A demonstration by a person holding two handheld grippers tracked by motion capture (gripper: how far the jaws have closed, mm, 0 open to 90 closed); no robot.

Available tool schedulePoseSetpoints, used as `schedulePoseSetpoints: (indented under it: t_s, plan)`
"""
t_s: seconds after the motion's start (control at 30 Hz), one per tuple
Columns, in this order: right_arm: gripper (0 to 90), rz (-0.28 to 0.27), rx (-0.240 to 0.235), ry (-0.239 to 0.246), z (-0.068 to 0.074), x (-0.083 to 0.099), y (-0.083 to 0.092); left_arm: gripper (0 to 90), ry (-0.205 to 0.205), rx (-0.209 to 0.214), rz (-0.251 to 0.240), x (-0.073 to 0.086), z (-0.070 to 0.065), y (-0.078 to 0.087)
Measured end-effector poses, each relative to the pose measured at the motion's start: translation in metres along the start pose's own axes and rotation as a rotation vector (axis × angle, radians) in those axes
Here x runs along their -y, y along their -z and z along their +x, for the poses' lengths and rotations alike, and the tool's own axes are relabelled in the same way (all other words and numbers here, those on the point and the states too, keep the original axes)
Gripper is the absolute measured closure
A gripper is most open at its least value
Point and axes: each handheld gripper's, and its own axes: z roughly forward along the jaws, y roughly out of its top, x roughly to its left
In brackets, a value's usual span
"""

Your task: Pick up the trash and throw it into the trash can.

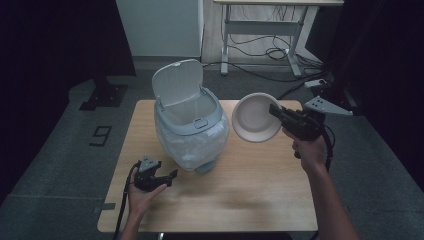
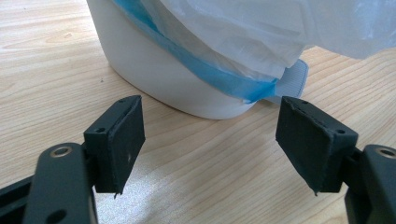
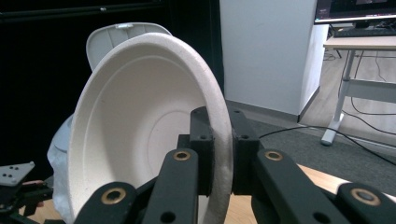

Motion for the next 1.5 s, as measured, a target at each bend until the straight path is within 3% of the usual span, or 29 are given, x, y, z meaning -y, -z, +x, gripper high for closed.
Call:
schedulePoseSetpoints:
  t_s: [0.27, 0.4, 0.7, 1.5]
  plan:
    - [82.7, -0.013, -0.020, 0.009, 0.008, -0.011, -0.005, 23.7, -0.003, -0.001, 0.004, 0.000, 0.000, 0.000]
    - [82.8, -0.017, -0.023, 0.017, 0.013, -0.018, -0.007, 23.8, 0.036, 0.043, -0.011, 0.000, 0.002, 0.000]
    - [82.8, 0.002, -0.032, 0.058, 0.027, -0.024, -0.019, 23.8, 0.038, 0.037, -0.007, 0.000, 0.002, 0.000]
    - [82.7, -0.020, -0.067, 0.063, 0.041, -0.042, -0.030, 24.0, 0.048, 0.037, -0.010, 0.000, 0.003, 0.001]
